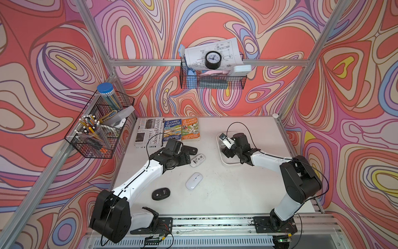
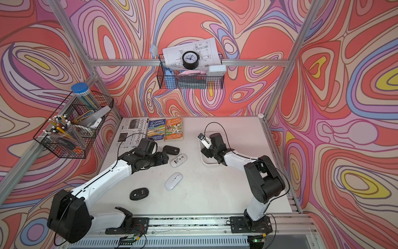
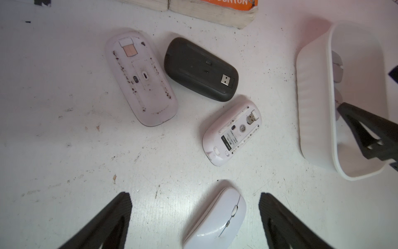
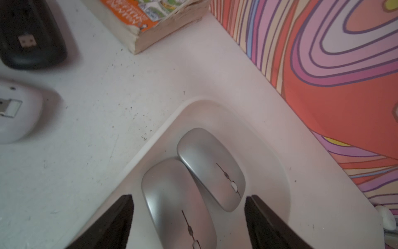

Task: Put the mouse in the storage box
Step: Place the mouse in the storage box, then pick up the mouse from the center of the board.

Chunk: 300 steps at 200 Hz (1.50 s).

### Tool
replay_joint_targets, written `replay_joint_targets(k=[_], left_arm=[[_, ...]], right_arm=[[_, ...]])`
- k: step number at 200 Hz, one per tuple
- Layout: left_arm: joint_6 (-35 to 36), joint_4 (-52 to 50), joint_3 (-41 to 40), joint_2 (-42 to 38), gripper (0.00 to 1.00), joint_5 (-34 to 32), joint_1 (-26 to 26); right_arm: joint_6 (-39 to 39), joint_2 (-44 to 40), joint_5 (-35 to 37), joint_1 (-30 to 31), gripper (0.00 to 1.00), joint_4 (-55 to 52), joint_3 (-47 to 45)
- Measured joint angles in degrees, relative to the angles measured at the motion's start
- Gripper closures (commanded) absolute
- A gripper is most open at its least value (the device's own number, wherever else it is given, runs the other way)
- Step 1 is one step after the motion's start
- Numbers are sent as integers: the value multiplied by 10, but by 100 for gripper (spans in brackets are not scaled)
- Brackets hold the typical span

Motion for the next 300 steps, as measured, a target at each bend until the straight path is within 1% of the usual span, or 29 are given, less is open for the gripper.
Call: replay_joint_targets(k=[14, 26, 46, 67, 89, 124, 149, 174, 226, 266, 300], left_arm=[[-7, -3, 12, 21, 10, -1, 9], [-13, -9, 26, 46, 12, -2, 16], [-16, -24, 61, 95, 14, -10, 22], [-17, -34, 95, 144, 18, -27, 26], [-16, -42, 120, 185, 22, -41, 35], [-10, -55, 150, 243, 24, -49, 43], [-3, -60, 167, 277, 22, -50, 45], [2, -66, 181, 300, 21, -54, 45], [12, -75, 219, 343, 24, -61, 60], [20, -85, 247, 374, 29, -65, 63], [23, -92, 256, 385, 37, -68, 63]], right_arm=[[43, -22, 8, -6, 15, 3, 1], [80, -38, 8, -9, 13, 1, 3], [132, -65, -14, -12, 11, -5, 7], [169, -90, -47, -12, 11, -14, 7], [193, -105, -63, -12, 11, -15, 1], [209, -106, -64, -12, 12, -28, -5], [210, -106, -63, -12, 12, -34, -5], [210, -106, -58, -12, 12, -45, -5], [210, -106, -52, -12, 12, -54, -4], [210, -105, -51, -12, 12, -56, -3], [210, -102, -52, -12, 12, -66, 0]])
